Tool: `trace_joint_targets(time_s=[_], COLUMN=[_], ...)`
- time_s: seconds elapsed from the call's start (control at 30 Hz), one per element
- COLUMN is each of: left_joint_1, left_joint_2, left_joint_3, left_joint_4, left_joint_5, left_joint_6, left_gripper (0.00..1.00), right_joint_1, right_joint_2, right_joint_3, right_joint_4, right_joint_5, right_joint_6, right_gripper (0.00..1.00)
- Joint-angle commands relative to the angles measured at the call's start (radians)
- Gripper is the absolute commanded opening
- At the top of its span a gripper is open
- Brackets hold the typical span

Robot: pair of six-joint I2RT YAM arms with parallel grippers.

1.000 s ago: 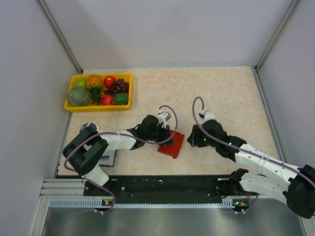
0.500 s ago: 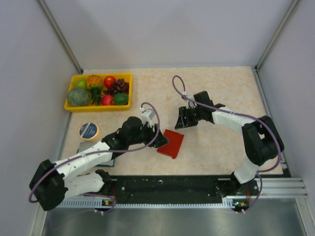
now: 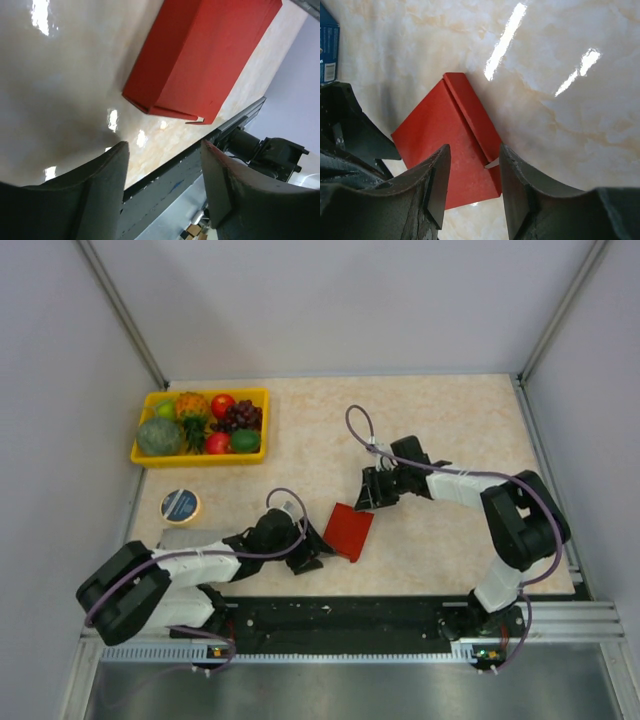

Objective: Fold the paper box

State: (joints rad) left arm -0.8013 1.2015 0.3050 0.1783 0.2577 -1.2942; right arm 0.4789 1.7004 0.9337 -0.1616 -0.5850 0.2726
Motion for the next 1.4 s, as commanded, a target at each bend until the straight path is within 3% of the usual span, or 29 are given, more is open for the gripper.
trace_joint_targets(time_s=[0.0,0.1,0.33,0.5,0.67,0.83,0.97,1.07,1.17,1.37], left_joint_1=[-0.004,-0.001,0.034,0.166,0.235,0.234,0.232,0.232,0.220,0.151], left_joint_2=[0.117,0.177,0.253,0.262,0.268,0.170,0.098,0.075,0.073,0.099], left_joint_3=[0.002,-0.032,-0.004,0.054,0.198,0.210,0.204,0.210,0.217,0.269], left_joint_4=[0.239,0.404,0.452,0.322,0.100,-0.058,-0.109,-0.106,-0.109,-0.217], left_joint_5=[-0.044,-0.077,-0.150,-0.080,-0.012,-0.040,0.010,0.079,0.106,0.100], left_joint_6=[-0.154,-0.192,-0.119,0.047,0.314,0.487,0.594,0.641,0.638,0.604], left_gripper=[0.61,0.55,0.45,0.37,0.43,0.59,0.64,0.59,0.48,0.51], right_joint_1=[0.006,0.009,0.009,0.012,0.044,0.044,0.046,0.044,0.044,0.053], right_joint_2=[-0.027,-0.036,-0.120,-0.267,-0.317,-0.327,-0.422,-0.470,-0.444,-0.430], right_joint_3=[-0.070,-0.090,-0.273,-0.427,-0.553,-0.481,-0.463,-0.466,-0.435,-0.453], right_joint_4=[0.161,0.203,0.339,0.439,0.559,0.387,0.266,0.240,0.198,0.221], right_joint_5=[0.037,0.014,0.025,0.090,0.122,0.125,0.161,0.151,0.114,0.082], right_joint_6=[0.037,0.059,0.229,0.451,0.622,0.447,0.260,0.195,0.201,0.303], right_gripper=[0.43,0.43,0.30,0.29,0.34,0.41,0.42,0.44,0.38,0.30])
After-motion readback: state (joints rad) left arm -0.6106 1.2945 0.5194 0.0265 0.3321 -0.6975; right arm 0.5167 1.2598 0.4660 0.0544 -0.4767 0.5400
